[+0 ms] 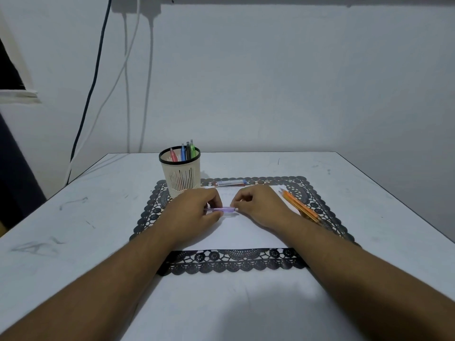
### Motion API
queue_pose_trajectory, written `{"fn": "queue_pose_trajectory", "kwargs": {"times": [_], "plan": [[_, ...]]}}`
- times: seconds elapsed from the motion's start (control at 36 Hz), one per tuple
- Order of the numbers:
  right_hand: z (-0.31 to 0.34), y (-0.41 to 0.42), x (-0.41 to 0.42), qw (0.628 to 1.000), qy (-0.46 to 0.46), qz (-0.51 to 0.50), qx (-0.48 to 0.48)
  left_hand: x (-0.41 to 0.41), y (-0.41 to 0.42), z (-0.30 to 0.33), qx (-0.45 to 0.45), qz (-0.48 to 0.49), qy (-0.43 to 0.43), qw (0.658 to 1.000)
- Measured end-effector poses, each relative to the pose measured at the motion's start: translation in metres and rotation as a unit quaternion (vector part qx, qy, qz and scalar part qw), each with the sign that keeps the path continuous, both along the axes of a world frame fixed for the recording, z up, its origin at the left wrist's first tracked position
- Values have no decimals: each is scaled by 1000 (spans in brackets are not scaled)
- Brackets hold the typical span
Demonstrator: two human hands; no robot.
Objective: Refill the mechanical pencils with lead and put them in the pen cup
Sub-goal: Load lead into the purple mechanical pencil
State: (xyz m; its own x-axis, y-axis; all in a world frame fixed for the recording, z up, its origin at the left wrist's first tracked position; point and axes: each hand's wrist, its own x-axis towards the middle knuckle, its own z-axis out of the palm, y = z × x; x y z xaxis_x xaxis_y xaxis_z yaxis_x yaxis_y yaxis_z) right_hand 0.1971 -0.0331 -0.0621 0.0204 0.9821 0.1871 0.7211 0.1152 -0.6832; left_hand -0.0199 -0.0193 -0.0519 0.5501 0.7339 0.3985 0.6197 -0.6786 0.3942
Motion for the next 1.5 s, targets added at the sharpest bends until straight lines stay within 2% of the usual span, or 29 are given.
{"fn": "queue_pose_trajectory", "kwargs": {"times": [0.19, 0.33, 0.44, 0.56, 0.67, 0.72, 1.22, 1.39, 1.5], "plan": [[5, -6, 9, 1000, 13, 3, -7, 1, -4, 1, -10, -11, 12, 1000], [10, -15, 22, 995, 97, -23, -15, -1, -5, 1, -13, -20, 29, 999], [23, -24, 30, 995, 82, 21, -55, 1, -5, 1, -12, -29, 35, 999], [25, -29, 26, 985, 127, 72, -94, 1, -5, 0, -13, -33, 20, 999], [29, -31, 20, 993, 36, 83, -78, 0, -3, -1, -9, -30, 12, 999], [30, -30, 20, 994, 18, 82, -68, 1, -1, -1, -6, -26, 13, 1000], [27, -24, 22, 995, 36, 75, -47, 2, 2, -2, -2, -34, -2, 999], [35, -22, 38, 997, 80, 20, -9, 8, 5, -10, 17, -57, -15, 998], [41, -13, 43, 997, 73, -27, 19, 15, 5, -15, 39, -69, 3, 997]]}}
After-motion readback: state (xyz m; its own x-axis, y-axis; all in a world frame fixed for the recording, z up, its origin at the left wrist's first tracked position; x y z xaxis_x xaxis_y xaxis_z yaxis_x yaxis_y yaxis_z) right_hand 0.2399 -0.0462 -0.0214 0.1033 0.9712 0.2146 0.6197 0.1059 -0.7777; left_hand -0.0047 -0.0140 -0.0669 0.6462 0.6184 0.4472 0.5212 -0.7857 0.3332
